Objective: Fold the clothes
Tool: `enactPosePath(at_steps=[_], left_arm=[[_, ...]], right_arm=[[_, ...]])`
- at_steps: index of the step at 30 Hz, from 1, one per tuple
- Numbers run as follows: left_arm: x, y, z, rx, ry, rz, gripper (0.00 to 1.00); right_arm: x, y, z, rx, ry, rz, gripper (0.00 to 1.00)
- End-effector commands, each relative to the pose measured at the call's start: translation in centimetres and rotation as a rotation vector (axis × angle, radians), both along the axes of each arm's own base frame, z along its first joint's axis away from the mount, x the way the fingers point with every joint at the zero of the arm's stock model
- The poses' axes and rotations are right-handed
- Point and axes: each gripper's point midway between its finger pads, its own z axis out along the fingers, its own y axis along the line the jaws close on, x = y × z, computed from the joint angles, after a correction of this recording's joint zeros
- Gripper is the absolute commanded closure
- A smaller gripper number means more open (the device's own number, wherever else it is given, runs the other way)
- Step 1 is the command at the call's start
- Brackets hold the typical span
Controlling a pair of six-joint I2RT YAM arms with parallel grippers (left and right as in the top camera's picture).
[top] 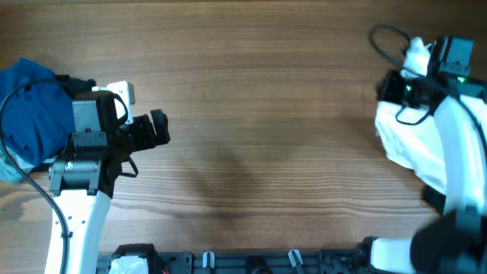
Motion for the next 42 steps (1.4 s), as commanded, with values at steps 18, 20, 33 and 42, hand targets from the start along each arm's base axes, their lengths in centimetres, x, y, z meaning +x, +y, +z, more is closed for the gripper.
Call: enactPosePath(at_steps=[18, 20, 33, 42], left_arm=[[0.5, -0.2, 0.8, -0.014, -0.026, -0.003, 0.0], [0.5, -0.2, 0.8, -0.014, -0.026, -0.003, 0.0], [0.5, -0.2, 0.8, -0.014, -0.026, -0.003, 0.0], [0.5, -0.2, 0.8, -0.014, -0.026, -0.003, 0.0]], right_arm=[[-2.7, -1.0, -2.4, -0.319, 0.172, -0.558, 0.39], [-3.1, -3.5, -3.8, -0.331, 0.237, -0.593, 0.28], [-3.6, -14.3, -15.1, -0.309, 0.548, -0.741, 0.2], [-3.8, -12.4, -19.3, -0.223, 0.655, -0.604, 0.96]])
